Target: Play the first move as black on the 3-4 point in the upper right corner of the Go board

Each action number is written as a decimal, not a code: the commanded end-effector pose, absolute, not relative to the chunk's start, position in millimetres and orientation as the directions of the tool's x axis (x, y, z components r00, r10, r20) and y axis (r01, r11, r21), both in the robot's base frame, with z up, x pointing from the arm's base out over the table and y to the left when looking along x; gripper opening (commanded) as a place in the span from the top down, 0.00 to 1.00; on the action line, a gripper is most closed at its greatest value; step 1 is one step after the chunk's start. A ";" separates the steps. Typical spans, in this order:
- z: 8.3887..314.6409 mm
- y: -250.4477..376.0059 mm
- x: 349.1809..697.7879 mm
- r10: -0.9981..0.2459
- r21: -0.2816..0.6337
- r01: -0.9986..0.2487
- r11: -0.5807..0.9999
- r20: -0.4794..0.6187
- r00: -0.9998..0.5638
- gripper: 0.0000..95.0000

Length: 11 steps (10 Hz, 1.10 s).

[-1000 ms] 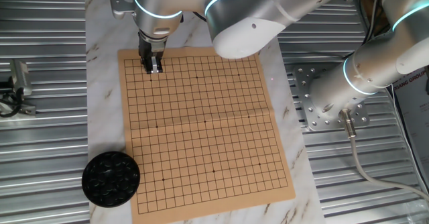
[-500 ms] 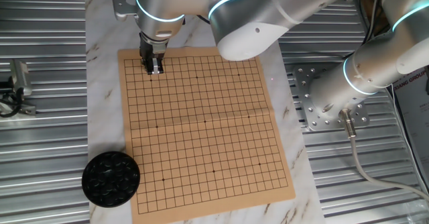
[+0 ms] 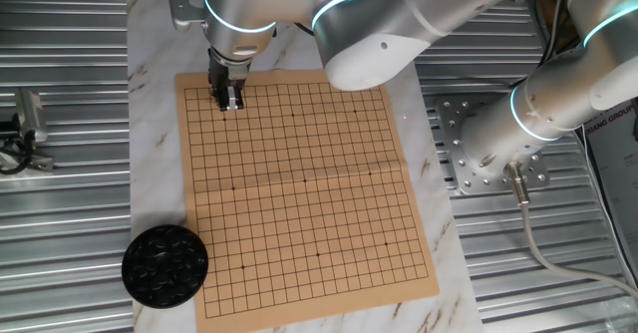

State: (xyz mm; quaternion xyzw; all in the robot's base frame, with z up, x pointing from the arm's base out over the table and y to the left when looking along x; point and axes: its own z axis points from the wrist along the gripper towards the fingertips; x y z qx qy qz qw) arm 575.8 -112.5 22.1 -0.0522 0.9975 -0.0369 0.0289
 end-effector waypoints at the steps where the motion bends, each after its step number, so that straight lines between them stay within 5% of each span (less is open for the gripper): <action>1: 21.9 -112.5 576.3 -0.107 -0.079 -0.102 0.992 -0.053 -0.993 1.00; 11: 19.7 -112.0 575.6 -0.118 -0.113 -0.112 0.987 -0.049 -0.992 1.00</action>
